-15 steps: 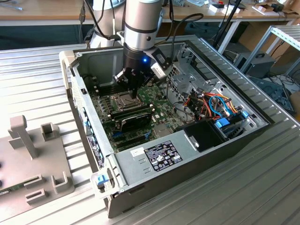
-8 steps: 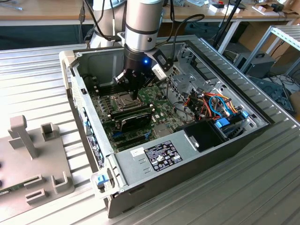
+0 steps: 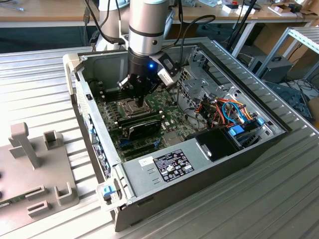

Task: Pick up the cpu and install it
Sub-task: 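Install the second cpu locking lever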

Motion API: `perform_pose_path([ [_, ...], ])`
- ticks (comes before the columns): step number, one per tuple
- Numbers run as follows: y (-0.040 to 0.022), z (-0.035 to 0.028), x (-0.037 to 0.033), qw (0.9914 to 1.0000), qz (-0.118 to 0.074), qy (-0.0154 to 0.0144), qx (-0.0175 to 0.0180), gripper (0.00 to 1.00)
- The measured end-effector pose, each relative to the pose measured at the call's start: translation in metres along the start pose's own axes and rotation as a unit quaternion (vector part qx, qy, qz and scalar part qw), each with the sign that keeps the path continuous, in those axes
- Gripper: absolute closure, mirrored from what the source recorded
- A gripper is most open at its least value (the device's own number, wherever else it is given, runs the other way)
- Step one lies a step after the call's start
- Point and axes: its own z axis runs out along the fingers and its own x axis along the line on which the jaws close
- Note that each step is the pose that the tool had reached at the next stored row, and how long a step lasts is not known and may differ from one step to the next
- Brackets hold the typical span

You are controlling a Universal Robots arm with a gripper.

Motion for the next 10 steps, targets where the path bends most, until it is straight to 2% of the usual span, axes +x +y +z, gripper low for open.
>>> perform_pose_path([
  [5,0.0003,-0.0002,0.0058,1.00000,0.000,-0.0014,0.0020,0.89],
  [10,0.0004,-0.0003,0.0086,0.99999,0.000,-0.0021,0.0025,0.89],
])
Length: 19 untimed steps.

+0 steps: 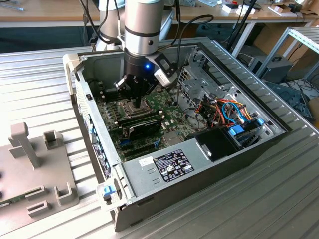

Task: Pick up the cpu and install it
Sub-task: 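Install the second cpu locking lever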

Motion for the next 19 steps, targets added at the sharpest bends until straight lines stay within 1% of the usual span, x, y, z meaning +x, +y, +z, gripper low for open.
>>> perform_pose_path([
  [11,0.0000,0.0003,0.0007,1.00000,0.000,0.0001,0.0008,0.89],
  [14,0.0002,0.0010,0.0031,1.00000,0.000,0.0000,0.0008,0.89],
  [17,0.0006,0.0025,0.0086,1.00000,0.000,0.0001,0.0009,0.89],
  [19,0.0008,0.0044,0.0100,1.00000,0.000,0.0001,0.0009,0.89],
])
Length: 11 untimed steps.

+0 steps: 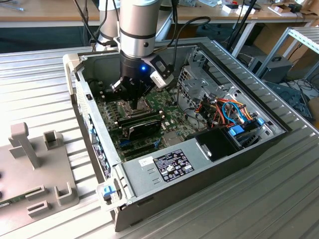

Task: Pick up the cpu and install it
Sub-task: 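Install the second cpu locking lever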

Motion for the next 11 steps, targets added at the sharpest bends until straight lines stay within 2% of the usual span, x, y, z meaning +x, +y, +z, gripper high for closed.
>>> perform_pose_path([
  [7,0.0007,0.0075,0.0031,1.00000,0.000,0.0004,0.0000,0.89],
  [11,0.0007,0.0078,0.0031,1.00000,0.000,0.0004,0.0000,0.89],
])
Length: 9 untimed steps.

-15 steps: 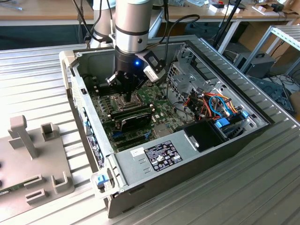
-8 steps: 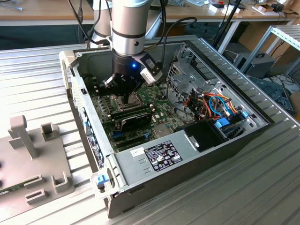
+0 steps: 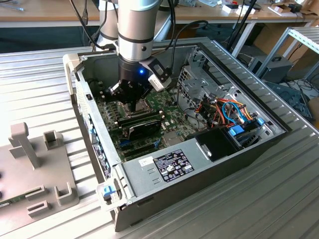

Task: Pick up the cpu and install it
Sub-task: 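Install the second cpu locking lever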

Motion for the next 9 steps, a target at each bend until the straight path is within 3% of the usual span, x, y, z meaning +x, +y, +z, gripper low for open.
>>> perform_pose_path([
  [9,0.0002,0.0027,0.0001,1.00000,0.000,0.0001,0.0001,0.89],
])
